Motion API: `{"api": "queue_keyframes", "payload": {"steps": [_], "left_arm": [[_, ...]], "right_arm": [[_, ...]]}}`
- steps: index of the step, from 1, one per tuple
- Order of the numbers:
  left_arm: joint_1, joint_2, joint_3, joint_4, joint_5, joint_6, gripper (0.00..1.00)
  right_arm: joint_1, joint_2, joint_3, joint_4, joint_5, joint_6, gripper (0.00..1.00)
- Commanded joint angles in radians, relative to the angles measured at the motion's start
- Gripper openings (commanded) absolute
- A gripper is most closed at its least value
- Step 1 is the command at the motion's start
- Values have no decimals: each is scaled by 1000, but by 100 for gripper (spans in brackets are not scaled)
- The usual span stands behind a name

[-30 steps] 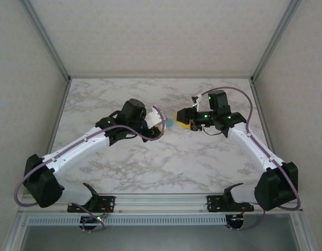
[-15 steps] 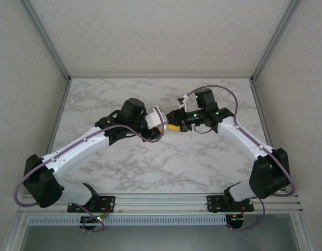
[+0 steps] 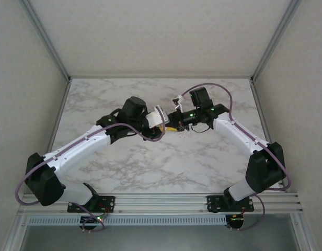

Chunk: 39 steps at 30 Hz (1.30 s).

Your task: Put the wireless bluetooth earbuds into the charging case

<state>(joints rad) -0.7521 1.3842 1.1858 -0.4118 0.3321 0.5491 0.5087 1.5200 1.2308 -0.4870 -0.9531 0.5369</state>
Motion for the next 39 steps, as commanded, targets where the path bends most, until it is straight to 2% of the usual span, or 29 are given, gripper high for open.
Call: {"api": "queue_keyframes", "payload": {"steps": [1,3,5,10,15,18,23,29,33,39], "left_arm": [[-8,-7,19,3,-1,-4,57],[-4,-22,10,22,0,-34,63],[13,-59,-10,67,30,-94,75],[114,-173,-103,245,232,-313,80],[239,-226,-181,419,465,-548,76],[256,-223,-161,435,541,-609,73],[257,-177,-97,482,685,-702,72],[253,-142,-73,582,712,-776,72],[226,-108,-37,593,730,-782,69],[197,-77,0,600,740,-793,57]], "right_arm": [[-2,-12,23,-27,27,-37,21],[-7,-26,19,-6,28,-41,19],[-19,-60,-8,65,21,-48,18],[-60,-163,-98,269,17,-98,16],[-84,-247,-179,482,-3,-185,15],[-87,-269,-211,624,-53,-216,14],[-85,-263,-184,696,-134,-225,14],[-77,-270,-186,805,-151,-168,13],[-63,-279,-192,845,-143,-152,13],[-56,-292,-197,889,-133,-124,13]]}}
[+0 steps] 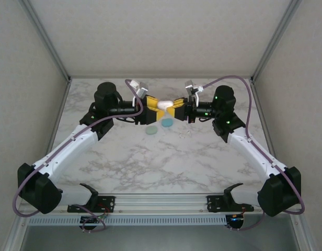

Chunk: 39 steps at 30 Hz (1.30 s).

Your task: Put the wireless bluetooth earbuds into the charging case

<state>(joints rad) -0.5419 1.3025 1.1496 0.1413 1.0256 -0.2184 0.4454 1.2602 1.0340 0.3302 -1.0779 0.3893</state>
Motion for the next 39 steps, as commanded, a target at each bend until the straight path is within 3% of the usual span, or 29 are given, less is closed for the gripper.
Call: {"api": "queue_keyframes", "payload": {"steps": [1,4,8,19,26,29,32,39], "left_arm": [[-16,3,40,55,49,-30,54],[-18,-2,44,55,45,-24,42],[-23,-3,46,67,43,-26,34],[-53,5,62,72,53,-19,36],[-57,6,90,-36,43,58,21],[-55,5,115,-132,29,131,14],[-55,6,133,-202,3,181,13],[-53,-27,144,-395,-182,359,11]], "right_arm": [[9,-33,-2,74,-5,25,12],[10,-38,-3,73,-3,27,12],[11,-35,-2,76,-6,44,12],[19,-25,-2,89,8,71,12],[19,-21,4,17,59,48,15],[18,-13,33,-88,92,17,20],[18,-4,65,-176,96,-5,23],[18,-24,124,-409,222,-42,47]]}}
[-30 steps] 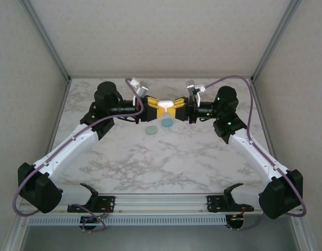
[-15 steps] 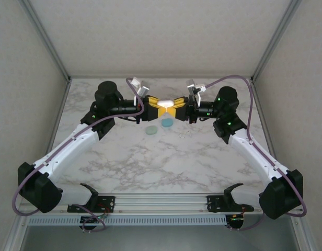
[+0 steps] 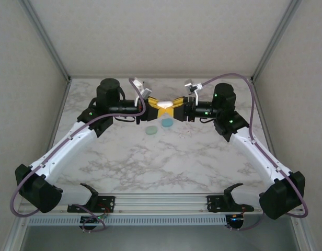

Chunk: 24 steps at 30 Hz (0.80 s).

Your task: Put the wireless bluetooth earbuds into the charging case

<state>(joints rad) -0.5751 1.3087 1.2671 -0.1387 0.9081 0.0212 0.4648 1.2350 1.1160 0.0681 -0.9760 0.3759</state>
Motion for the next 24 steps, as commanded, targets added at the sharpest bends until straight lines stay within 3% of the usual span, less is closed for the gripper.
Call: {"api": "queue_keyframes", "payload": {"steps": [1,7,12,19,24], "left_arm": [[-19,-38,24,-127,-85,137,10],[-22,-52,11,-199,-189,247,8],[-25,-101,-60,-154,-203,339,5],[-26,-94,-43,-163,-203,340,5],[-28,-83,-38,-165,-195,326,5]], "right_arm": [[-1,-4,44,-169,132,-32,49],[-1,-8,80,-324,211,-51,58],[15,19,136,-468,240,-111,62],[54,51,156,-436,140,-132,65],[66,66,155,-411,145,-124,67]]}}
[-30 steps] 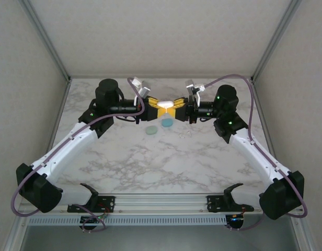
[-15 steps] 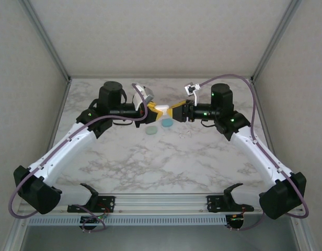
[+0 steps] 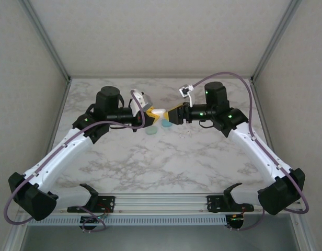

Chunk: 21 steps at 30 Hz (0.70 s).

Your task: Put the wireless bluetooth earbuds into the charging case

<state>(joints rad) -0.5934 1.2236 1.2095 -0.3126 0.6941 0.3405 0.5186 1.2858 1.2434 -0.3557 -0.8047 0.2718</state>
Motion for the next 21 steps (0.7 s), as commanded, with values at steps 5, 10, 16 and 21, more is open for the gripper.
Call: {"api": "queue_keyframes", "payload": {"steps": [5,10,16,21], "left_arm": [[-14,4,22,5,36,9,5],[-23,5,35,-56,22,65,5],[-25,2,33,-70,29,84,5],[-26,-1,33,-52,41,65,6]], "right_arm": [[22,34,22,58,40,33,67],[20,15,3,148,62,99,66],[17,25,11,131,105,115,65],[16,34,13,122,146,117,65]]}}
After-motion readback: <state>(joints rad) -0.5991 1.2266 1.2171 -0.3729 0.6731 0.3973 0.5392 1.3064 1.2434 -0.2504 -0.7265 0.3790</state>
